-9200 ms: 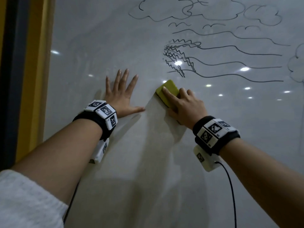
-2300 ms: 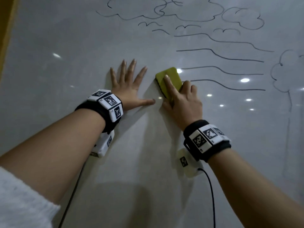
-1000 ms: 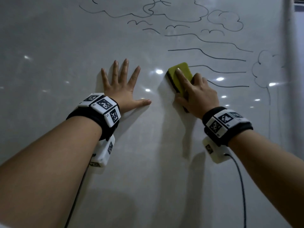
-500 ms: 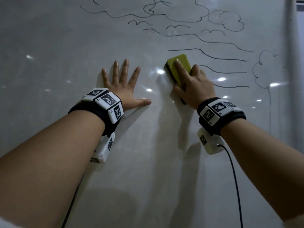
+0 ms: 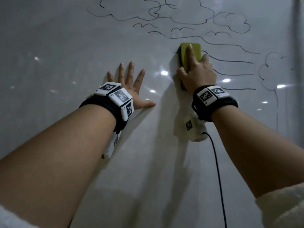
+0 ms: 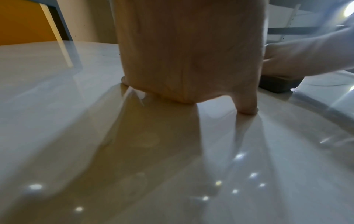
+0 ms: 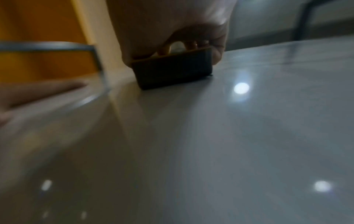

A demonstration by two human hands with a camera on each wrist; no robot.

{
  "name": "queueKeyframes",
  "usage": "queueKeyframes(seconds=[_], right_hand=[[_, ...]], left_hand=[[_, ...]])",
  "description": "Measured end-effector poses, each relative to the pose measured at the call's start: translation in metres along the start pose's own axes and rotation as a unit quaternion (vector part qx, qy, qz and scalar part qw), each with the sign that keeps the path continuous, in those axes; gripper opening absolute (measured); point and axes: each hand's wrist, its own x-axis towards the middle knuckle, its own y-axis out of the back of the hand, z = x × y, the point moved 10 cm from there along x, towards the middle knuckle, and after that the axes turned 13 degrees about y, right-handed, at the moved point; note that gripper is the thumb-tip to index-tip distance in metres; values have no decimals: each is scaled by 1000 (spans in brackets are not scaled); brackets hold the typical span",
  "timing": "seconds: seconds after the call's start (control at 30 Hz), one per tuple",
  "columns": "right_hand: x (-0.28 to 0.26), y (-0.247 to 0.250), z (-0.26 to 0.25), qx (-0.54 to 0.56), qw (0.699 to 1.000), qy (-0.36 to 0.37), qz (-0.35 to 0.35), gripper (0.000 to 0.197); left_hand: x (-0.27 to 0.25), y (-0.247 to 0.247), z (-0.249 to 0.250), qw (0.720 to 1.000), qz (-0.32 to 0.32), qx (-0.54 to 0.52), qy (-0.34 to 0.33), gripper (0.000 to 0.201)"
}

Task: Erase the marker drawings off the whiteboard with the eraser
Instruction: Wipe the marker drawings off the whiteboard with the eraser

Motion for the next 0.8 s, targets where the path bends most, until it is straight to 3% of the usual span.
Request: queueKeyframes(seconds=[0.07,0.2,0.27,0.43,0.5,0.63,0.8], right_hand=[[1,-3,-1,14,999,-33,-1,71],[-6,-16,-46,-47,992,113,-43,74],[-4,-14,-42,-76,986,140,-52,75],[7,-2,0,-3,999,-5,-37,70],[4,-7,-11,-6,999,10,-40,71],[1,-8,-17,-64,990,109,-59,73],[13,10,31,-11,999,-17,-37,70]], left_hand=[[1,-1,0,1000,0,1,0,107],[2,-2,-1,1000,1,-2,1,107],[2,-3,-1,1000,1,-4,2,107],[2,-5,0,1000,-1,0,0,107],[2,-5,0,1000,-4,-1,3,107],[2,-4,-1,1000,-9,4,2,107],[0,-3,-1,1000,-6,2,-1,106]])
